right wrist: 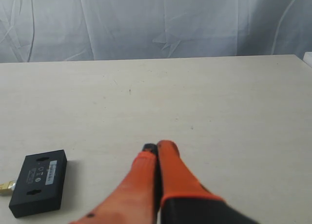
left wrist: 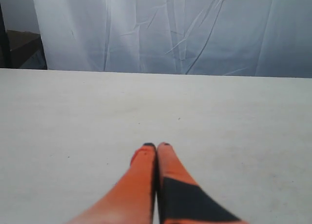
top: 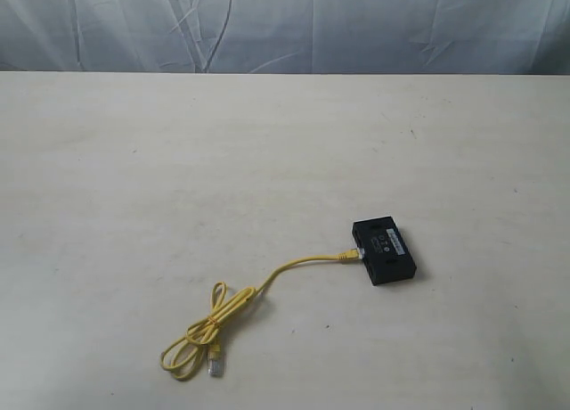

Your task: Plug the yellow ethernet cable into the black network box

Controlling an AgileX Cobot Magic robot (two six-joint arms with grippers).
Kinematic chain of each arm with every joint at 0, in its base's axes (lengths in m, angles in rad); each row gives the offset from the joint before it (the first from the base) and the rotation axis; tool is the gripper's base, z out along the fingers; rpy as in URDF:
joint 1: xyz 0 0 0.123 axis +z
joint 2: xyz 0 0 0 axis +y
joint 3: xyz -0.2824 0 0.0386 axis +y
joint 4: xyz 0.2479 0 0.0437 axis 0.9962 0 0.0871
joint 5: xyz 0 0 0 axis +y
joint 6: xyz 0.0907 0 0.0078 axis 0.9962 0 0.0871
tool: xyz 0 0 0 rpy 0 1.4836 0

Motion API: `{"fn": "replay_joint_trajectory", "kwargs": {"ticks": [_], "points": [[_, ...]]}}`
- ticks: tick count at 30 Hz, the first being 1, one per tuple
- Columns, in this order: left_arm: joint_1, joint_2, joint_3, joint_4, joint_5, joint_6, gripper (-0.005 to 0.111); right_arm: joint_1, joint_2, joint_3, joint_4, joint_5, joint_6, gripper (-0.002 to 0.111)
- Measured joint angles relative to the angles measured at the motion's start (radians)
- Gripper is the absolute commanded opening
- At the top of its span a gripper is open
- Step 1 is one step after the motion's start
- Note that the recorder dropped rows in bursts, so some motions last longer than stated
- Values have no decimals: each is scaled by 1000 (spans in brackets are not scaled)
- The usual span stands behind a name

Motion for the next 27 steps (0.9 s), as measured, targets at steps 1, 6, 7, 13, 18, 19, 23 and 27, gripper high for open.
{"fn": "replay_joint_trajectory", "kwargs": {"ticks": [1,6,7,13,18,19,23,27], "points": [[0,0,0,3,0,0,0,0,0,0,0,0,0,-1],[0,0,0,10,0,0,0,0,0,0,0,0,0,-1],[0,0,0,12,0,0,0,0,0,0,0,1,0,-1],[0,0,0,14,0,0,0,0,0,0,0,1,0,-1],[0,0,0,14,0,0,0,0,0,0,0,1,0,-1],[0,0,0,14,0,0,0,0,0,0,0,1,0,-1],[0,0,0,21,0,0,0,0,0,0,0,1,0,-1],[0,0,0,21,0,0,0,0,0,0,0,1,0,-1]]}}
